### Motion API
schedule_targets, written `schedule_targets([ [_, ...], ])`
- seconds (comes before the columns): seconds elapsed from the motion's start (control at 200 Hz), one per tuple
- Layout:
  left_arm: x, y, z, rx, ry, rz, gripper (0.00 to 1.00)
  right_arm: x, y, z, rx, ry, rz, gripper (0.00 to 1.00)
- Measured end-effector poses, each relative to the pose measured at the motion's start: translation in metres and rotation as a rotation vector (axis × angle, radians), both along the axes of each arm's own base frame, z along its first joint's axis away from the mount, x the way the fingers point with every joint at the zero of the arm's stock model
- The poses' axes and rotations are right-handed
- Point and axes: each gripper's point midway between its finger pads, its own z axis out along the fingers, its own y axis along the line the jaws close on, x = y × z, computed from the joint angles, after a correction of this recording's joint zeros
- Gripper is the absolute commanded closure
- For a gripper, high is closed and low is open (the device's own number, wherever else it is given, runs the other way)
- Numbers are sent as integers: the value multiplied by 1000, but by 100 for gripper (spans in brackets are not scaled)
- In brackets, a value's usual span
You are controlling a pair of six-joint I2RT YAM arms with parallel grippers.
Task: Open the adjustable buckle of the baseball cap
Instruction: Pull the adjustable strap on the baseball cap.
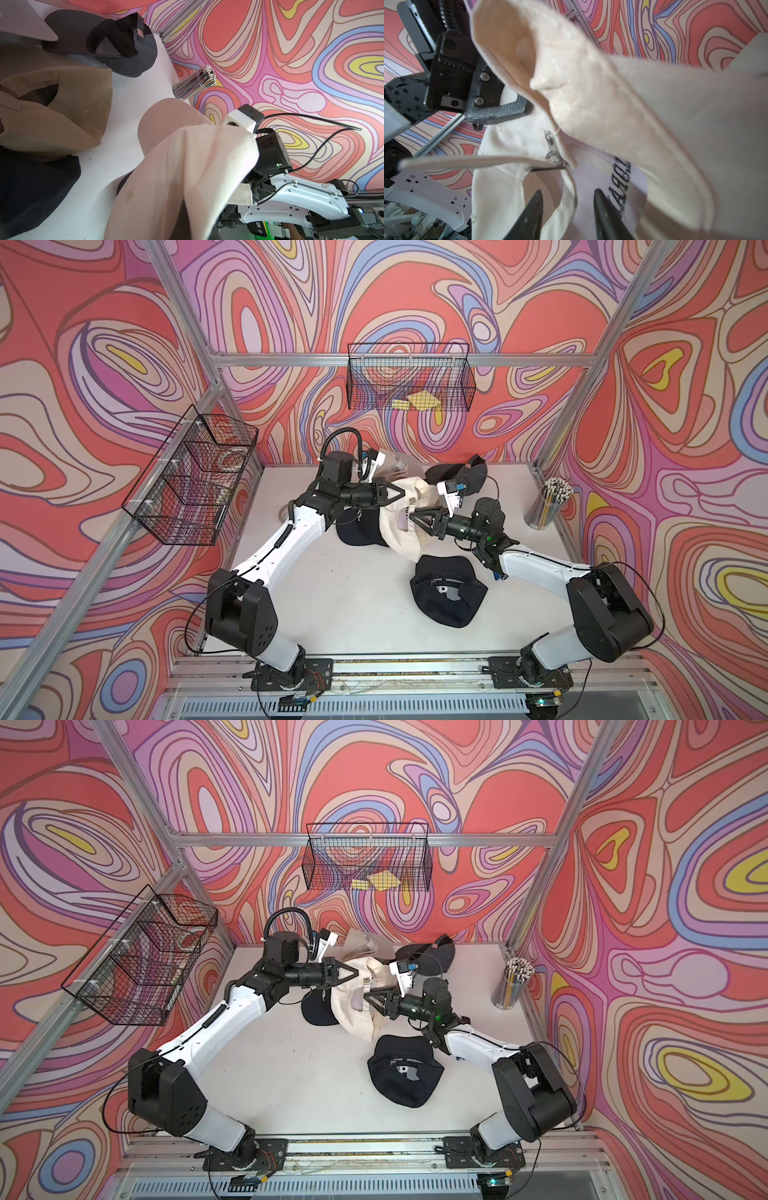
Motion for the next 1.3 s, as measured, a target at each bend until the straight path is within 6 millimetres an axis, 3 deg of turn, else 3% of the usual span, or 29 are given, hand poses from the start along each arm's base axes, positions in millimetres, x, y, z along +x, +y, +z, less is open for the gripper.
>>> schedule_targets([
  [0.356, 1, -4, -3, -21, 20, -20, 100, -2, 0, 13, 32, -66, 28, 69],
  [0.846, 0, -5, -3, -28, 24, -27, 100, -2, -1, 17, 45, -96, 42, 100],
  [0.966, 1, -4, -4, -20, 13, -22, 81, -2, -1, 16, 40, -105, 44, 100],
  [1.297, 4, 4, -10, 56, -153, -23, 50, -1, 5, 24, 21, -165, 90, 100],
])
